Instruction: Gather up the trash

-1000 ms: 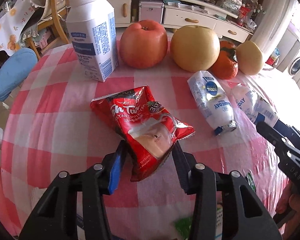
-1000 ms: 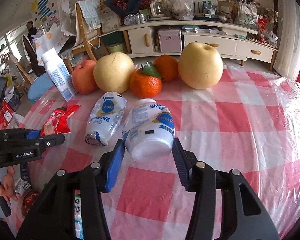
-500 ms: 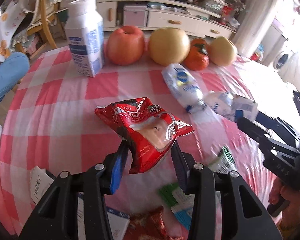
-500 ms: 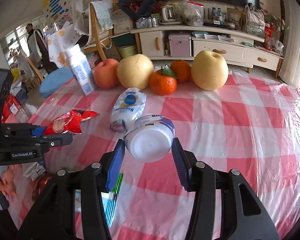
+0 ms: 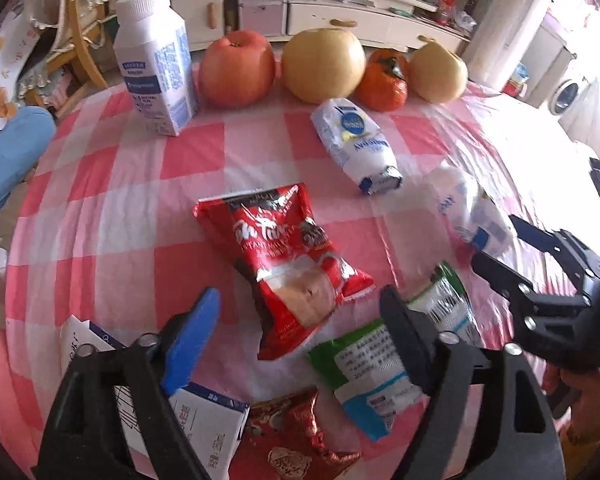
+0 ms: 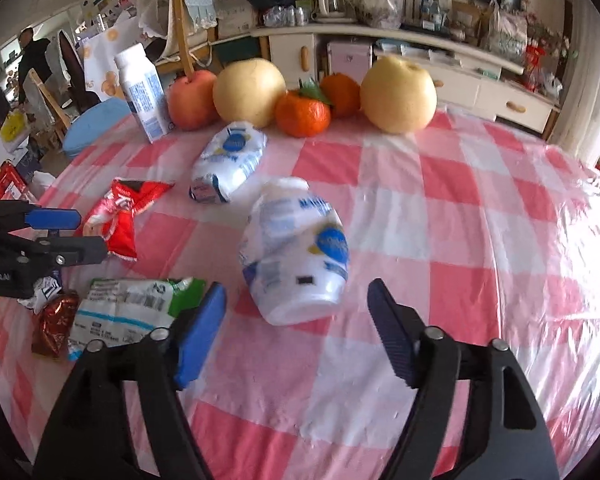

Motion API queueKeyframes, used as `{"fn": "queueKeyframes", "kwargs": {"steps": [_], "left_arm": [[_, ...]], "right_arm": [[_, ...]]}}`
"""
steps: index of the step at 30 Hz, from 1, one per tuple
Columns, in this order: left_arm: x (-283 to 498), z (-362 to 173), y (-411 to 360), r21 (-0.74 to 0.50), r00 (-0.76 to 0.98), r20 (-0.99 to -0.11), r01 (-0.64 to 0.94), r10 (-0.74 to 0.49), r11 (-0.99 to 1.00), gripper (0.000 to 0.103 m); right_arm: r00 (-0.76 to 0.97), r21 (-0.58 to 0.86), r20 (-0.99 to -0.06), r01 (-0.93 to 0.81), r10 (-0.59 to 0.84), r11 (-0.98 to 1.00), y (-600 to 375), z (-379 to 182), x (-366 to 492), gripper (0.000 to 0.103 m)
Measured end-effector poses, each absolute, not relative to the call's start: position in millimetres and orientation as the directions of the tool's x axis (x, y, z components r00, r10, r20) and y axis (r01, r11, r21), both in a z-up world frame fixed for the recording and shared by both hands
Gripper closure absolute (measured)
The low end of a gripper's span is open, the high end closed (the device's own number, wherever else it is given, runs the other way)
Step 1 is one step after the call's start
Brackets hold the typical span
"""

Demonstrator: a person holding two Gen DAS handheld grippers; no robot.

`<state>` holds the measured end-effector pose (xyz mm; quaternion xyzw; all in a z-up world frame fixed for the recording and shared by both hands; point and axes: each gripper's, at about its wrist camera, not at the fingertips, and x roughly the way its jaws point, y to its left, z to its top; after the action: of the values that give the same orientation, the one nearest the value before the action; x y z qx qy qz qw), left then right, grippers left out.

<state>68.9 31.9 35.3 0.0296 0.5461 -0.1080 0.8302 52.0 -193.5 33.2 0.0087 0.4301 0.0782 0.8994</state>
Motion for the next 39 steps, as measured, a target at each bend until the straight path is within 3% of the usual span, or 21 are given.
{"fn": "queueKeyframes", "kwargs": {"steps": [2, 10, 14, 21, 39], "left_arm": [[74.2, 32.2, 29.2, -0.063, 0.384, -0.914, 0.182, -0.13, 0.981, 0.02], [89.6, 21.7, 25.7, -0.042, 0.39, -0.918, 0.086, -0.073, 0.995, 0.022], [89.9, 20.8, 24.7, -0.061, 0.398, -0.913, 0.094, -0.094, 0.994, 0.036], [81.3, 26.0, 30.0, -0.082, 0.415, -0.902, 0.103, -0.118, 0.991, 0.048], [58.1, 49.8, 61.1, -0.166, 0.45, -0.87, 0.124, -0.204, 0.978, 0.053]], "right_arm": [[0.632, 0.059, -0.764, -0.135, 0.132, 0.989, -189.8, 35.3, 54.5, 0.023], [0.635, -0.012, -0.769, -0.133, 0.076, 0.991, -182.7, 26.9, 69.3, 0.023], [0.619, 0.021, -0.779, -0.13, 0.098, 0.991, -186.7, 24.1, 74.4, 0.044], [0.642, 0.038, -0.761, -0.093, 0.09, 0.995, -196.3, 30.3, 71.2, 0.044], [0.686, 0.115, -0.711, -0.1, 0.153, 0.988, -189.8, 54.0, 45.5, 0.045]]}}
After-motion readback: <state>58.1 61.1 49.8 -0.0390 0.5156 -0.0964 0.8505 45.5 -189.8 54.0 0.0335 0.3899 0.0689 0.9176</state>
